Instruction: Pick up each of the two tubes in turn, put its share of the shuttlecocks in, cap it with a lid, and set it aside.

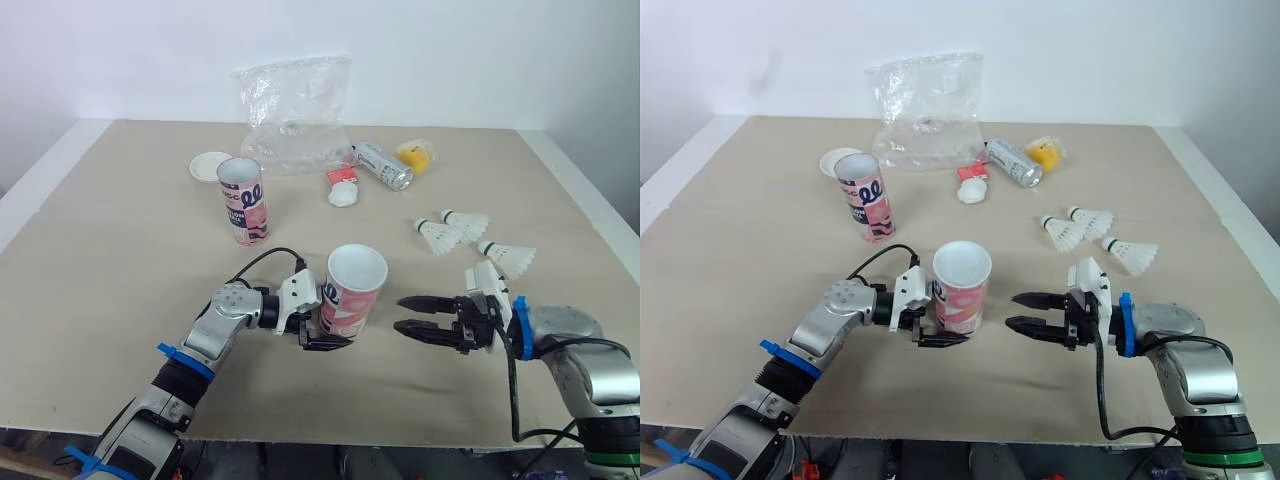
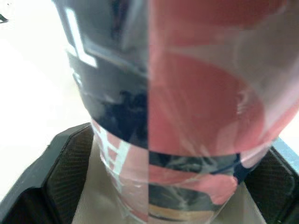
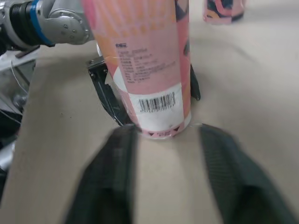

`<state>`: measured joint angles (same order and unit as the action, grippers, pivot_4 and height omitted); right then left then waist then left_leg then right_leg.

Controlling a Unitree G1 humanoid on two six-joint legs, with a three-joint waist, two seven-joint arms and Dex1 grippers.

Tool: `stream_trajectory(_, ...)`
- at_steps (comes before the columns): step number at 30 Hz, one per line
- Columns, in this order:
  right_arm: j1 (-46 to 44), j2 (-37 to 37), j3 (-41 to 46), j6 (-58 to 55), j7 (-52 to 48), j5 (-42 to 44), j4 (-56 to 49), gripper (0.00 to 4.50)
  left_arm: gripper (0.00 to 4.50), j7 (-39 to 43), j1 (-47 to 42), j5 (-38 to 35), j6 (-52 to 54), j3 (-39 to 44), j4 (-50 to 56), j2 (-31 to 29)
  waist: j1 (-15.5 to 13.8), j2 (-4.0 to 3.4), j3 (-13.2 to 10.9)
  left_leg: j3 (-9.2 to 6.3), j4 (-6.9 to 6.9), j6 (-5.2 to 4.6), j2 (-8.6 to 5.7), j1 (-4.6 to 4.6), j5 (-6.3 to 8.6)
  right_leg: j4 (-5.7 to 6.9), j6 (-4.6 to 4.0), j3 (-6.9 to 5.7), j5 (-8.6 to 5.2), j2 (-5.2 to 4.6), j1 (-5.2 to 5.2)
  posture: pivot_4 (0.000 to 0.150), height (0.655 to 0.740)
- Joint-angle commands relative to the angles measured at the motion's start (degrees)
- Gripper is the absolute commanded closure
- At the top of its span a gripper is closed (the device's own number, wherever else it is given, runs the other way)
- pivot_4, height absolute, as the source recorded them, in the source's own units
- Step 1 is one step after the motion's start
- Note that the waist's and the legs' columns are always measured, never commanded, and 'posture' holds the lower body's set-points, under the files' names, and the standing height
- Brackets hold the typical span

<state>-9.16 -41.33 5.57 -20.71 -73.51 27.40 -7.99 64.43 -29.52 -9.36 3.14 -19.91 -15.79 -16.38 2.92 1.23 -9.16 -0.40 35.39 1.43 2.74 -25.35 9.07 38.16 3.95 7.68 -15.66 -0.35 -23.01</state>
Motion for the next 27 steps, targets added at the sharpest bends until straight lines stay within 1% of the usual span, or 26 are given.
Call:
stream_trajectory(1, -0.61, 0.5, -2.7, 5.74, -1.84, -2.21, 1.8, 0.21, 0.0, 0.73, -0.27, -0.72, -1.57, 1.66, 0.59, -0.8, 0.0, 0.0, -0.02, 0.0, -0.01, 0.0, 0.0, 0.0, 0.0, 0.0, 0.02, 0.0, 0.0, 0.01, 0.0, 0.15, 0.74)
stream_trajectory(2, -0.76, 0.76, -3.22, 6.52, -1.98, -2.35, 2.27, 0.02, 0.0, 0.86, -0.31, -0.72, -2.11, 1.81, 0.74, -1.05, -0.01, 0.0, -0.03, -0.01, -0.01, 0.0, 0.0, -0.01, 0.0, 0.0, 0.05, 0.0, 0.0, 0.01, -0.01, 0.15, 0.74)
stream_trajectory(8, -3.81, 4.26, -7.53, 11.71, -1.68, -4.52, 6.26, 0.02, 0.0, 1.96, 0.64, -1.52, -3.79, 3.63, 3.13, -4.14, -0.08, -0.01, -0.16, -0.03, -0.05, 0.02, 0.01, -0.02, 0.01, 0.0, 0.18, -0.01, 0.05, 0.03, -0.02, 0.15, 0.74)
stream_trajectory(15, -6.72, 7.98, -11.01, 16.89, -0.21, -7.7, 10.19, 0.02, 0.0, 2.46, 2.65, -2.22, -3.17, 4.42, 6.63, -6.02, -0.18, 0.0, -0.19, -0.04, -0.04, 0.02, 0.0, -0.05, 0.02, 0.0, 0.2, -0.01, 0.03, 0.02, -0.01, 0.15, 0.74)
stream_trajectory(27, -9.37, 12.2, -13.76, 18.98, 2.86, -10.66, 13.77, 0.02, 0.0, 0.79, 7.46, -3.64, 0.68, 6.32, 13.85, -9.27, -0.18, -0.01, -0.21, -0.07, -0.03, 0.02, 0.03, -0.05, 0.01, 0.03, 0.19, -0.04, 0.06, 0.04, 0.0, 0.15, 0.74)
